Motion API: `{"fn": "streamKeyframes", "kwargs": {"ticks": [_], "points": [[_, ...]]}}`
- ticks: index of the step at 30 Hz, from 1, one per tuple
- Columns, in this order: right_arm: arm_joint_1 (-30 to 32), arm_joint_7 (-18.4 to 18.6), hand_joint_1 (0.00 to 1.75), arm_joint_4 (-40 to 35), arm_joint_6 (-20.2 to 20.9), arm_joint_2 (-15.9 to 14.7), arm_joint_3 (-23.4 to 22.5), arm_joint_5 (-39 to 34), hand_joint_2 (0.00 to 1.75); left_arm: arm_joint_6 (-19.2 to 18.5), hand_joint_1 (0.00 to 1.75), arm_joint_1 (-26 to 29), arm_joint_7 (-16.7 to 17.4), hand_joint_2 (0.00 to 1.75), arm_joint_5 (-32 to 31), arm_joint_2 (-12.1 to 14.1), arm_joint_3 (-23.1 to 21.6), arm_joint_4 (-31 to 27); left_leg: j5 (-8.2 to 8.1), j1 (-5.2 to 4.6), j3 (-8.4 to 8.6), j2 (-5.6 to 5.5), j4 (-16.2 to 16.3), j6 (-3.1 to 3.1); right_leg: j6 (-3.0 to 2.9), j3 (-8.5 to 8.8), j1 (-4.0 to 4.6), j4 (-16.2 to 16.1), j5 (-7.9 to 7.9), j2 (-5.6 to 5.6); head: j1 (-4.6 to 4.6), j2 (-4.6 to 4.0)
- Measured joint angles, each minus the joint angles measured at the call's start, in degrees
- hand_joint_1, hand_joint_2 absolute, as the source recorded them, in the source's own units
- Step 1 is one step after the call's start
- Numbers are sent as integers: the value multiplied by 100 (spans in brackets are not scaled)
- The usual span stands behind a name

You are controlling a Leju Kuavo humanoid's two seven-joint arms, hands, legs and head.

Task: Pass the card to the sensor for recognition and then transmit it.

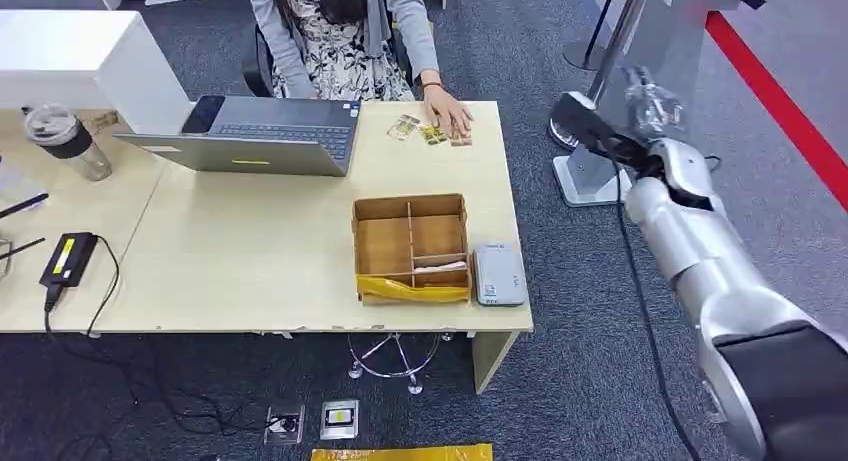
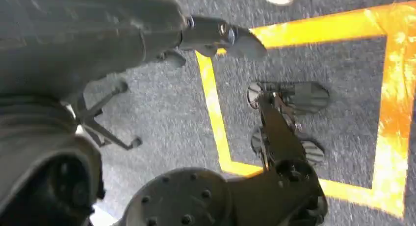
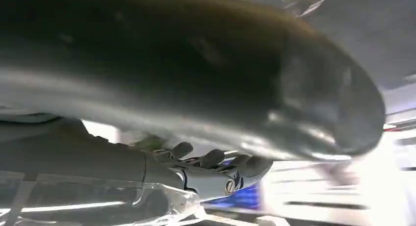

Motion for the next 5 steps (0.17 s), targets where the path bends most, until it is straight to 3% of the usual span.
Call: {"fn": "streamKeyframes", "kwargs": {"ticks": [5], "points": [[375,266,0,111,70,-902,-275,122,0,2,0,48,-48,0,92,35,0,0,-6,0,-3,0,-2,6,1,1,0,-1,-1,-4,-6,0]]}}
